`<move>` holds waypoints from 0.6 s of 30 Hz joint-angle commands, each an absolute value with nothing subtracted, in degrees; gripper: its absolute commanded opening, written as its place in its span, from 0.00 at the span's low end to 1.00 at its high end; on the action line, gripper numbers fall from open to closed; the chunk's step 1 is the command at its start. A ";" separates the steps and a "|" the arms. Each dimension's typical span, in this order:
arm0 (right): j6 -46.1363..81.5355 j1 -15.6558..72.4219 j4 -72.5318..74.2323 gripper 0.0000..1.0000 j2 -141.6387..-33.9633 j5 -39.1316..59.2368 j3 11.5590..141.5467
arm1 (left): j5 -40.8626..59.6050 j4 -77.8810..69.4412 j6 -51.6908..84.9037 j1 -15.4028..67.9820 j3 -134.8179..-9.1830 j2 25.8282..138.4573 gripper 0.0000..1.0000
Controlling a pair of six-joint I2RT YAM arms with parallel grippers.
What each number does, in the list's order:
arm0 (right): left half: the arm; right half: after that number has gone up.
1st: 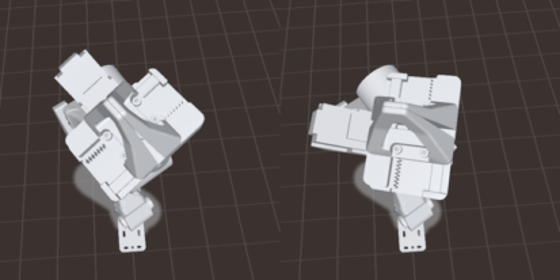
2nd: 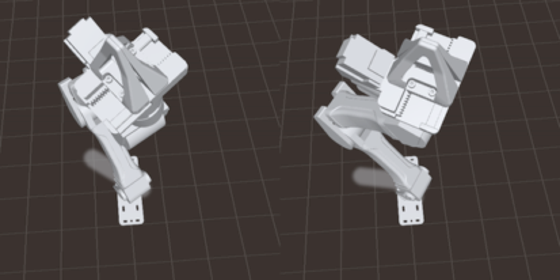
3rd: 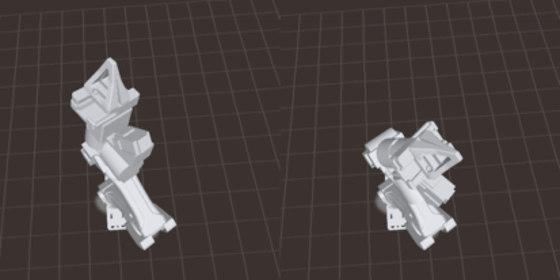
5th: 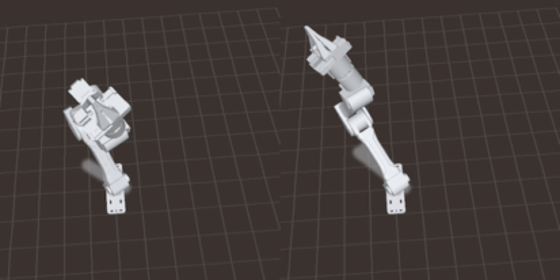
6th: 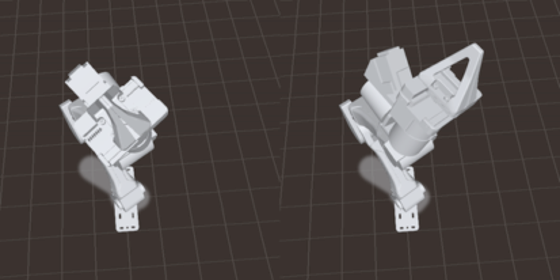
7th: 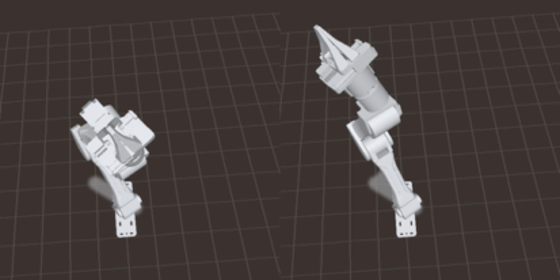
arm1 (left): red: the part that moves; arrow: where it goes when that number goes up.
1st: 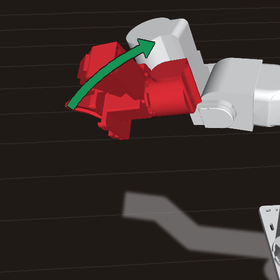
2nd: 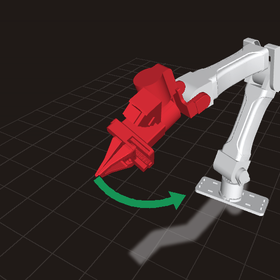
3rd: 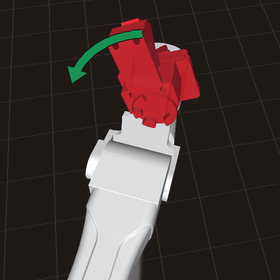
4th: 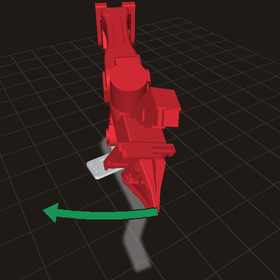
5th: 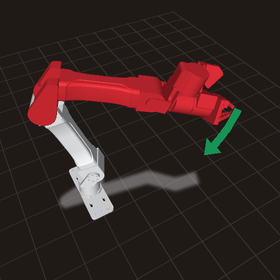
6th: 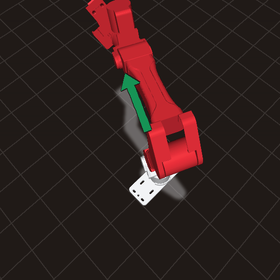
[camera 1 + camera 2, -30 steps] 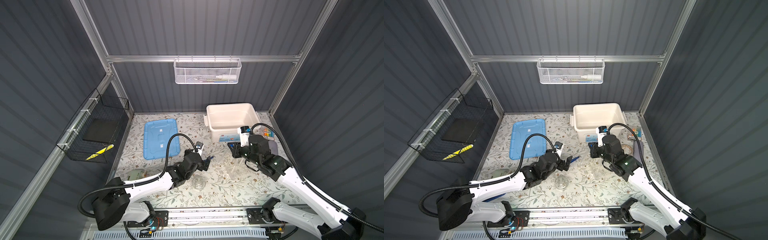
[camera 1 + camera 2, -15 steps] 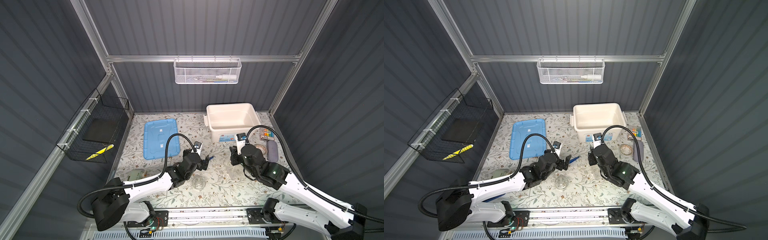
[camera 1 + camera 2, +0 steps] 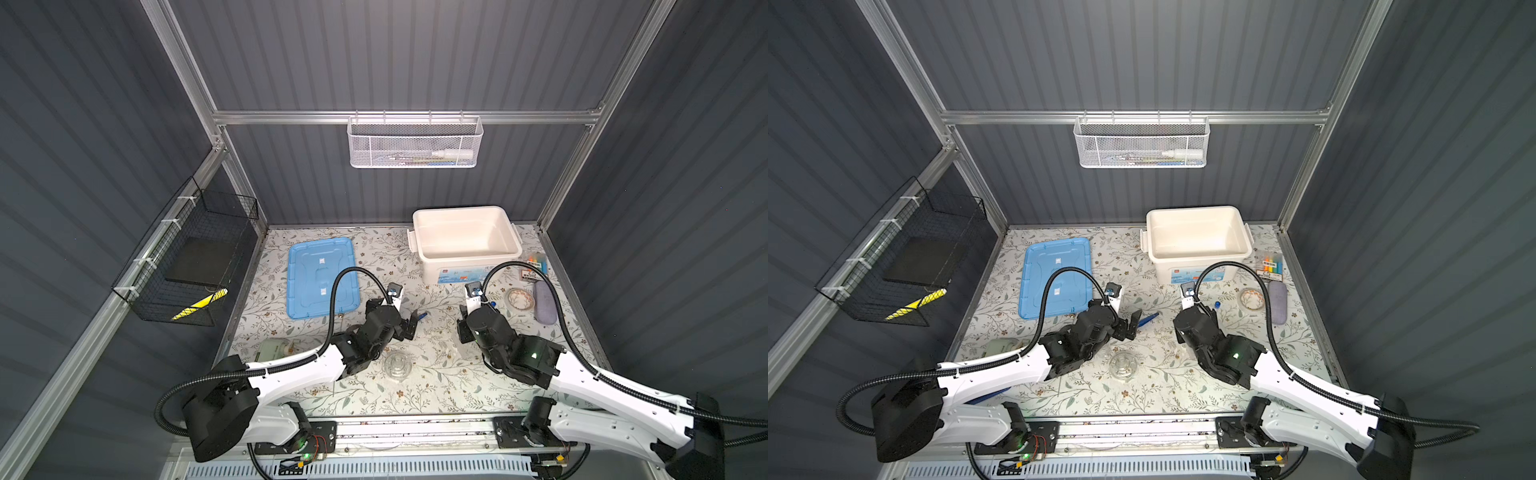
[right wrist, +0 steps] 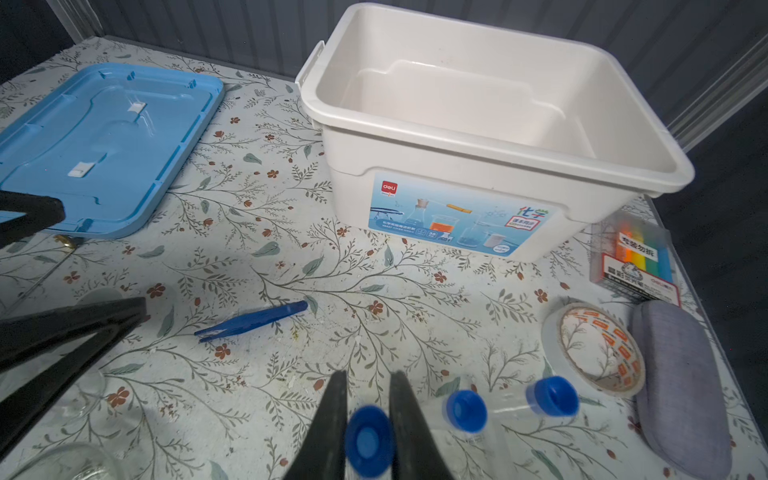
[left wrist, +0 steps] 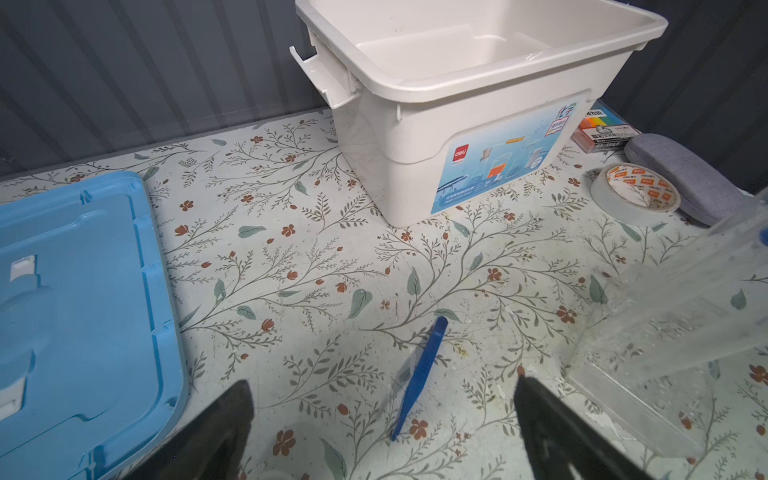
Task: Organize the chemistry lab equipment
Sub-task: 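Lower the tube into the clear holder and open the right gripper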
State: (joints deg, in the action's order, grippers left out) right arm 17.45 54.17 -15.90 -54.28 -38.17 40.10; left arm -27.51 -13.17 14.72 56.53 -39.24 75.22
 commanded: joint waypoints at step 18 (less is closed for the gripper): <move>16.35 54.23 -11.15 0.14 -55.63 -41.26 36.71 | -28.53 -13.44 15.64 56.28 -39.29 76.25 1.00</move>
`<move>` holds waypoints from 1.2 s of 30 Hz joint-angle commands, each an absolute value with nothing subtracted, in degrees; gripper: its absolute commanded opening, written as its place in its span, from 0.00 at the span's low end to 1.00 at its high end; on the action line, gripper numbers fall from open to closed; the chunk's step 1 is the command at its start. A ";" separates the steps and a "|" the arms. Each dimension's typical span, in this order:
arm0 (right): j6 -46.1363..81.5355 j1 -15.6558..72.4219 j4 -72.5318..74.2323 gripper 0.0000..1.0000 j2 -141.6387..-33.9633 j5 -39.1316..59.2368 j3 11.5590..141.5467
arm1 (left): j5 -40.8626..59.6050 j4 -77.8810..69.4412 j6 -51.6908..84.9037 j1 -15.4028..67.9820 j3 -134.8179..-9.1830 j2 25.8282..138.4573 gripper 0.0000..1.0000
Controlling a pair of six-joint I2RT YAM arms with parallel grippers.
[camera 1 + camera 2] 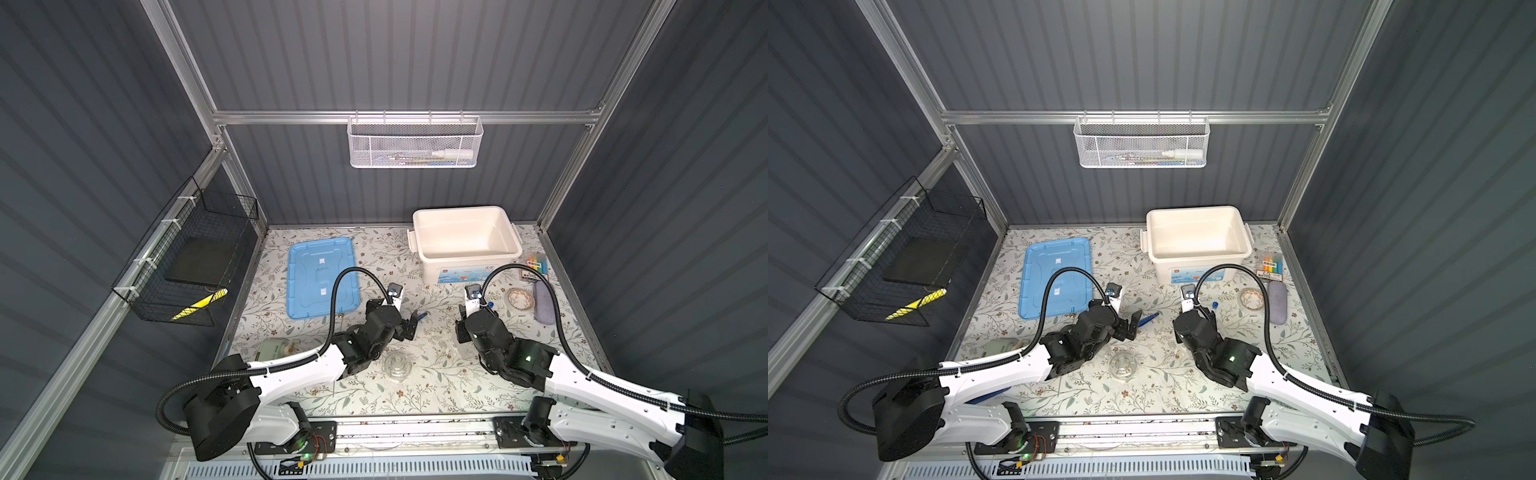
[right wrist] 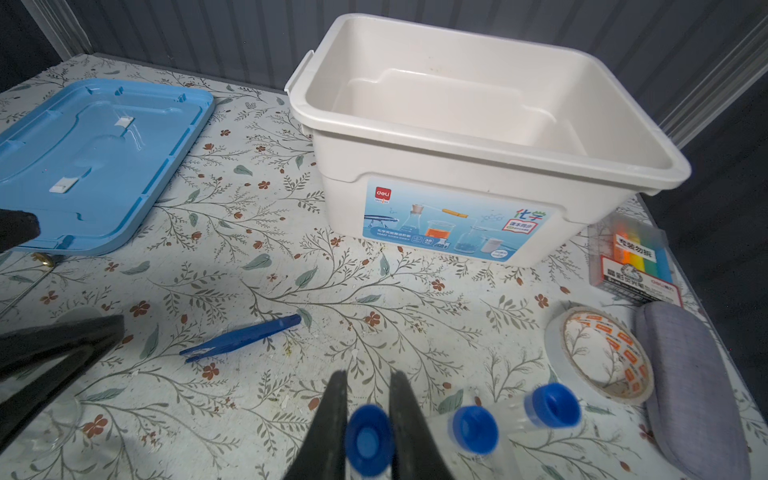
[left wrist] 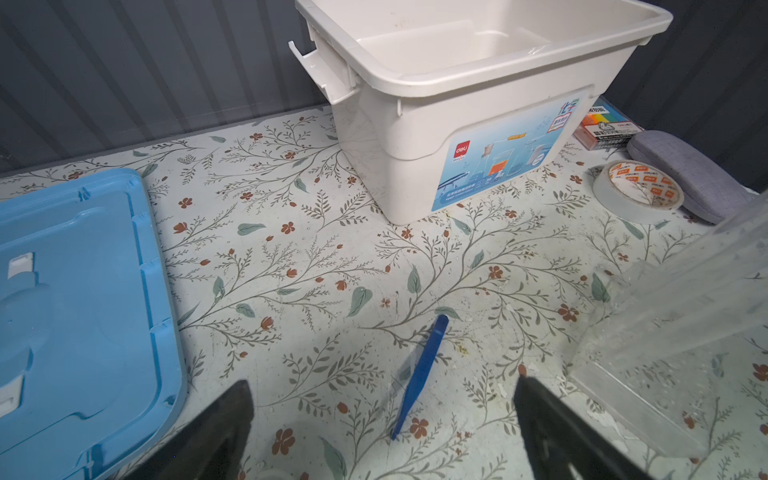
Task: Organize the chemistry lab equipment
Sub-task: 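Lower the tube into the clear holder and open the right gripper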
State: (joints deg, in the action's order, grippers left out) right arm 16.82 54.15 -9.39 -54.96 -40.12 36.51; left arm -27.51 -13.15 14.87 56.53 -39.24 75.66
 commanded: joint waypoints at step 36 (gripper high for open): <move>17.91 52.38 -15.31 0.14 -53.11 -40.17 35.57 | -28.74 -13.89 16.26 56.25 -38.41 76.51 1.00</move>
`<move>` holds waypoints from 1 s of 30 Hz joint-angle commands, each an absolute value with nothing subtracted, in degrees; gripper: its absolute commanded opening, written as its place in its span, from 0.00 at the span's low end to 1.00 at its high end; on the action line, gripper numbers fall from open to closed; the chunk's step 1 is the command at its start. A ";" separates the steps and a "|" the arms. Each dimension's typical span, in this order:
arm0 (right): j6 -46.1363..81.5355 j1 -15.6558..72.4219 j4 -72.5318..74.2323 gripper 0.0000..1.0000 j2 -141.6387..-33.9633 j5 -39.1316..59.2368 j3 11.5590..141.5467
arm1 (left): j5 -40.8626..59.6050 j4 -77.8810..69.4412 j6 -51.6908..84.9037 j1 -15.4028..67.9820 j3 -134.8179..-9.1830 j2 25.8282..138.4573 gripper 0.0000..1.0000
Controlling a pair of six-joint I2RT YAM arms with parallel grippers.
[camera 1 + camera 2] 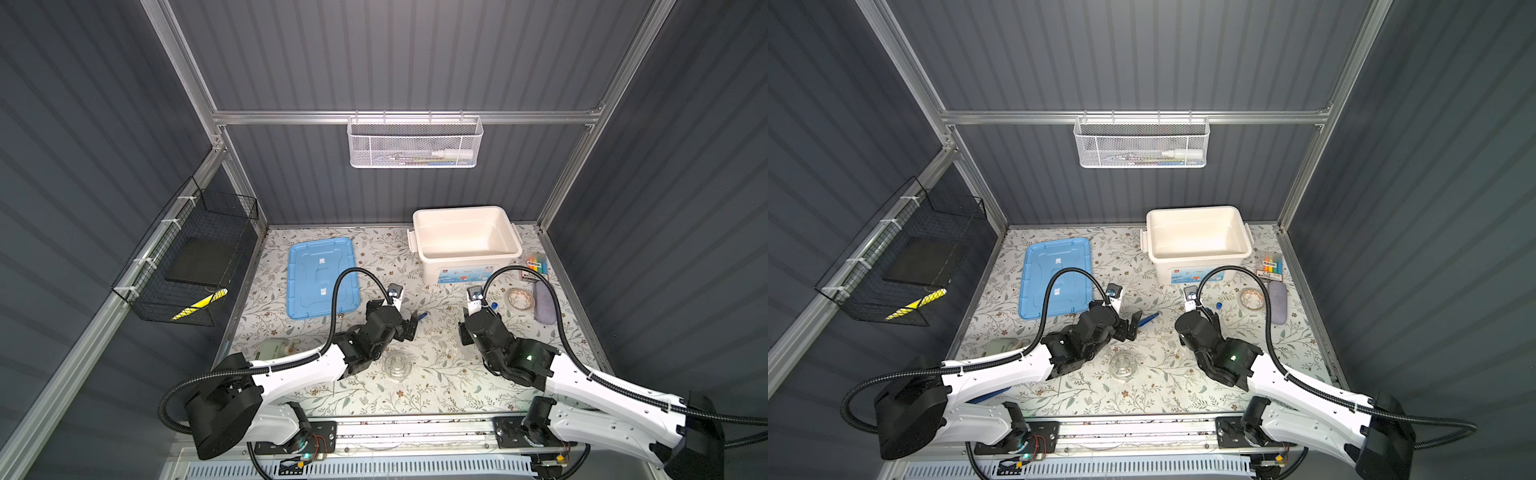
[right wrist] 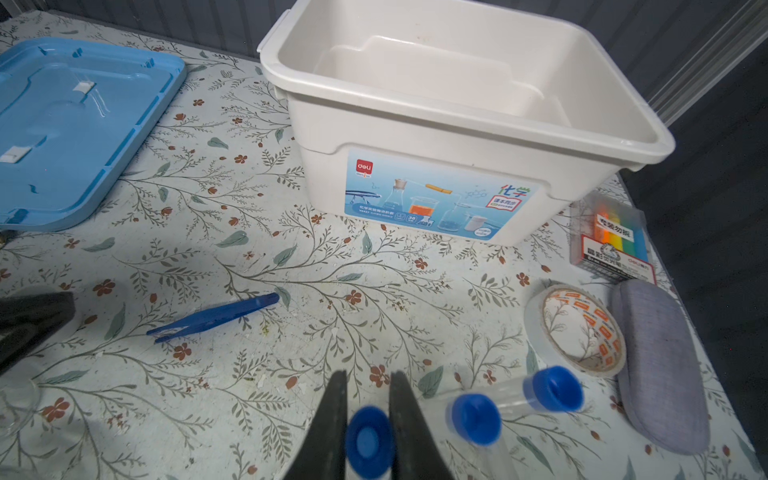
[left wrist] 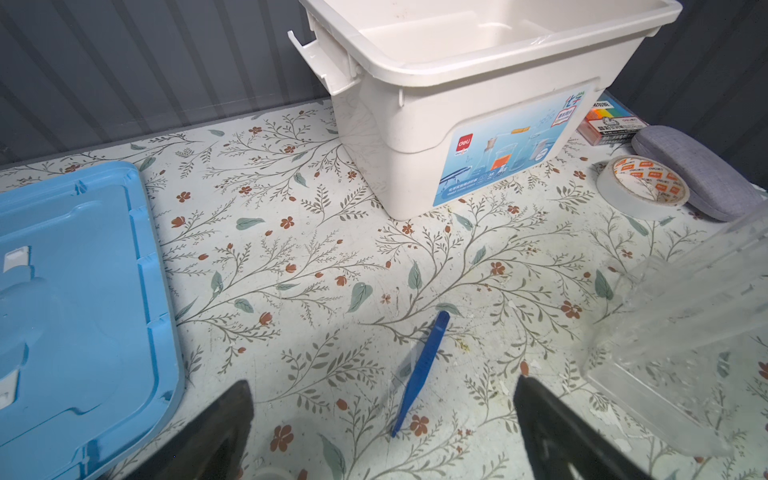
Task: Organize the chemistry lab equipment
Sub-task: 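Lower the tube into the clear holder and open the right gripper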
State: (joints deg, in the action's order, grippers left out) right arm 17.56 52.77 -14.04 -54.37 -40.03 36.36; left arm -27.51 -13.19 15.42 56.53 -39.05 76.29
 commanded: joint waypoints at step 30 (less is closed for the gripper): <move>19.51 52.12 -14.46 0.25 -53.97 -39.74 33.86 | -28.90 -13.18 16.52 56.28 -38.58 76.55 1.00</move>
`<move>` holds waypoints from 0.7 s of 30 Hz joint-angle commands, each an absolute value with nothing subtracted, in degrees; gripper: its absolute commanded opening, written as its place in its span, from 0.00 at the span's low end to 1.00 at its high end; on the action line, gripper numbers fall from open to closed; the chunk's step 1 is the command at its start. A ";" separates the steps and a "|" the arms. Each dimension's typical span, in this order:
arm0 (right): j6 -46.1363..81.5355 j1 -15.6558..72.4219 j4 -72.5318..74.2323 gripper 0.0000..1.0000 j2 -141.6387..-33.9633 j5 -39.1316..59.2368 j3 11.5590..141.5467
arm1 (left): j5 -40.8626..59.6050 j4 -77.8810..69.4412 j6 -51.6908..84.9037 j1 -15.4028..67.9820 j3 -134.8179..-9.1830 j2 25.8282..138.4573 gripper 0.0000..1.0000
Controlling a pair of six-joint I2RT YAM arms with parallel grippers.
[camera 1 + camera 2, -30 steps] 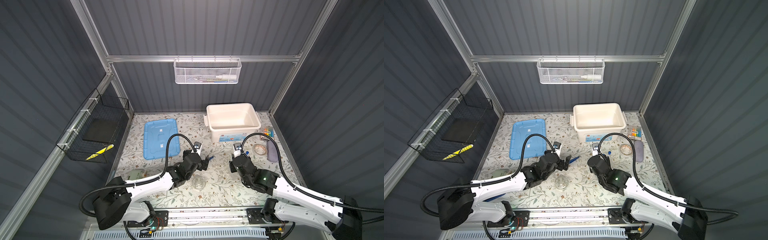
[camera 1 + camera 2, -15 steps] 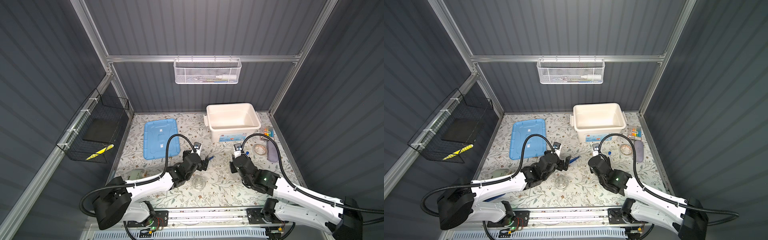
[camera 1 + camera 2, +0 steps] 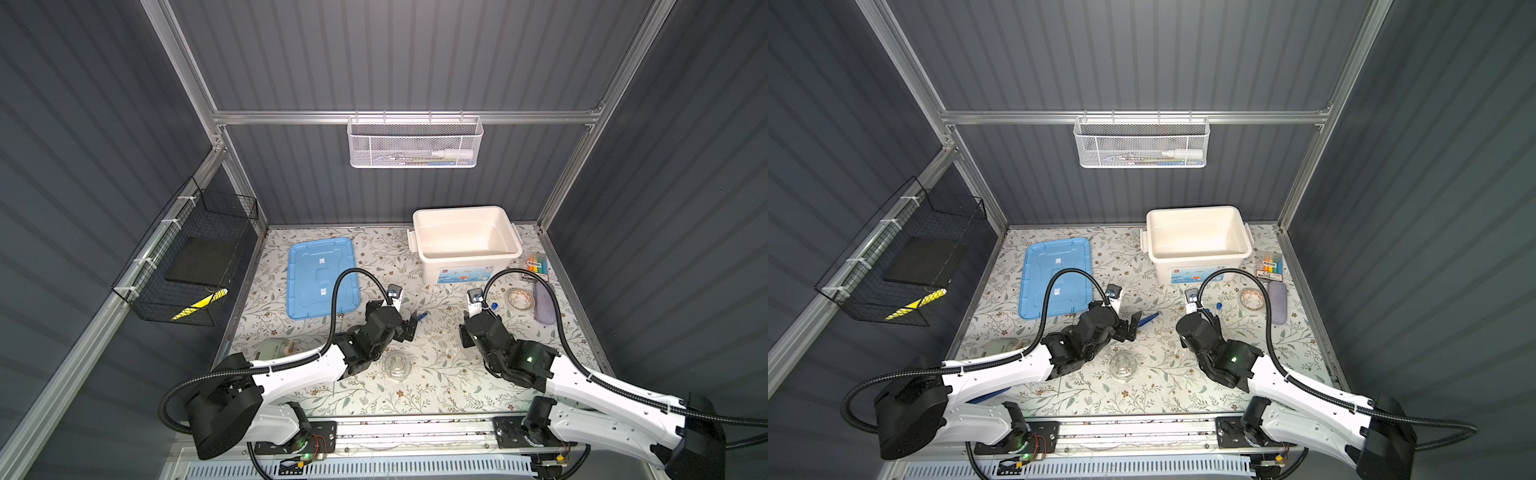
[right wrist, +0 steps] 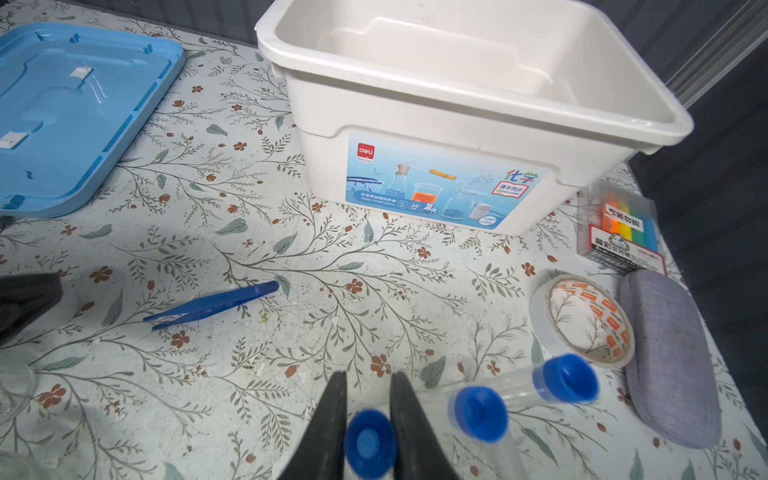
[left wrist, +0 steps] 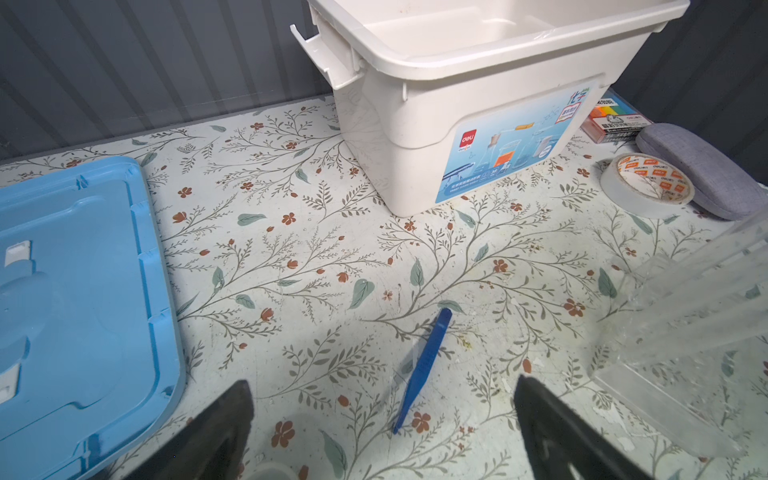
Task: Organize the chemistry lab equipment
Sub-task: 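Lower the tube into the clear holder and open the right gripper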
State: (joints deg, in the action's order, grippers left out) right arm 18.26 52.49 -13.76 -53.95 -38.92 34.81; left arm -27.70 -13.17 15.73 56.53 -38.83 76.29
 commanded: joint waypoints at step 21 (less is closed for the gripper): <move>16.74 51.15 -11.08 0.77 -50.81 -36.98 35.60 | -29.69 -10.17 16.87 56.31 -39.75 76.30 1.00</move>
State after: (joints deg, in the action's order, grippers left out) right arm 17.93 51.35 -12.93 -51.59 -37.50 34.79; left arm -28.42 -12.03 15.77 56.53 -38.83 76.29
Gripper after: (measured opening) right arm 0.760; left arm 0.997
